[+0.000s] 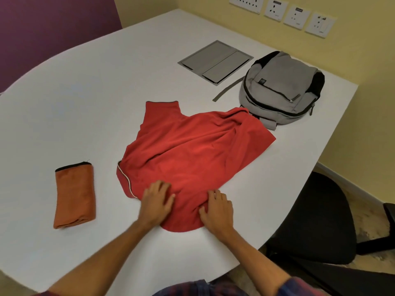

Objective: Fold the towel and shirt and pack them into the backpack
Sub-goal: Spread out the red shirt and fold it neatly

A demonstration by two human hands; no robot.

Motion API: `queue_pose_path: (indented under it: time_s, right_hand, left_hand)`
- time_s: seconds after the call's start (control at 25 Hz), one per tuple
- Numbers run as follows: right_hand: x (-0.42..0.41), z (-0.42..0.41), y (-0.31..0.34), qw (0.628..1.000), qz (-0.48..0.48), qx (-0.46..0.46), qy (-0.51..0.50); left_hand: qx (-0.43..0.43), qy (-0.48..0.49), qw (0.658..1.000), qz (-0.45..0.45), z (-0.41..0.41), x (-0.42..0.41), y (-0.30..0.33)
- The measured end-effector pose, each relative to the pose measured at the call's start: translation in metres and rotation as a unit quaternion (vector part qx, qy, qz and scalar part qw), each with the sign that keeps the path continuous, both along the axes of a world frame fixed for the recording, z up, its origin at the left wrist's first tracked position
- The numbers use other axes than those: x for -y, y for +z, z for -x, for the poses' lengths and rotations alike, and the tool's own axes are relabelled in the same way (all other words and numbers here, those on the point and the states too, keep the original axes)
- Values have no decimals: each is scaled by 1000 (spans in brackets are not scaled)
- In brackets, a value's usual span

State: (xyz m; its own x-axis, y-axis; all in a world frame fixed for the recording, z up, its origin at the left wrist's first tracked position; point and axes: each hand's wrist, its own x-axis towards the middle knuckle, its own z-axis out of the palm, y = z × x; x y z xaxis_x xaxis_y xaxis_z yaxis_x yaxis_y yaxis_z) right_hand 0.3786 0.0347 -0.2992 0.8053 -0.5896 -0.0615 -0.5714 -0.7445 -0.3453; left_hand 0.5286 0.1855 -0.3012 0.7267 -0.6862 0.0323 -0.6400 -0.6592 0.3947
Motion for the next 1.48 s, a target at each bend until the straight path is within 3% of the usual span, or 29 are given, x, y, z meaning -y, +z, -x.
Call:
queue_pose_path:
  time_s: [0.08,0.16,0.24,0.36,0.44,0.56,0.68,0.8,0.96,1.08,1.36,1.48]
  right_hand:
    - [2,10,-7,995,-18,-97,-14]
    - [-21,21,-11,991,-12,-130,27]
    - [-51,30,-12,985,9,-114,127]
    - [-64,33,-7,957,-123,-82,249]
    - [-44,28,-1,965,-137,-39,221]
    - [20,10,8,989,-125,30,78]
    - [102,-8,19,996,-25,87,-11]
    - [159,-26,30,997,63,-17,42]
    - [188,-57,38,944,160,-146,248]
    - [191,-70,40,889,217,-235,327]
    - [251,-42,73,883,273,-215,316]
    - [273,-20,87,883,309,-254,244]
  left_hand:
    - [-57,0,998,-38,27,16,-9]
    - [-116,18,988,-102,38,20,-20]
    - [-116,11,985,-124,34,10,-30]
    - [-107,-29,982,-154,13,-22,-37]
    - [-111,-55,974,-187,-5,-45,-35]
    - [-139,-49,968,-202,-23,-61,-21]
    - [-105,-1,986,-126,-5,-52,-8]
    - [-45,52,995,-70,42,-23,-5]
    - [-76,93,979,-166,82,10,-22]
    - [-88,110,972,-191,85,20,-27]
    - [-71,2,954,-293,61,-3,-18]
    - [-33,-10,955,-293,51,-13,-18]
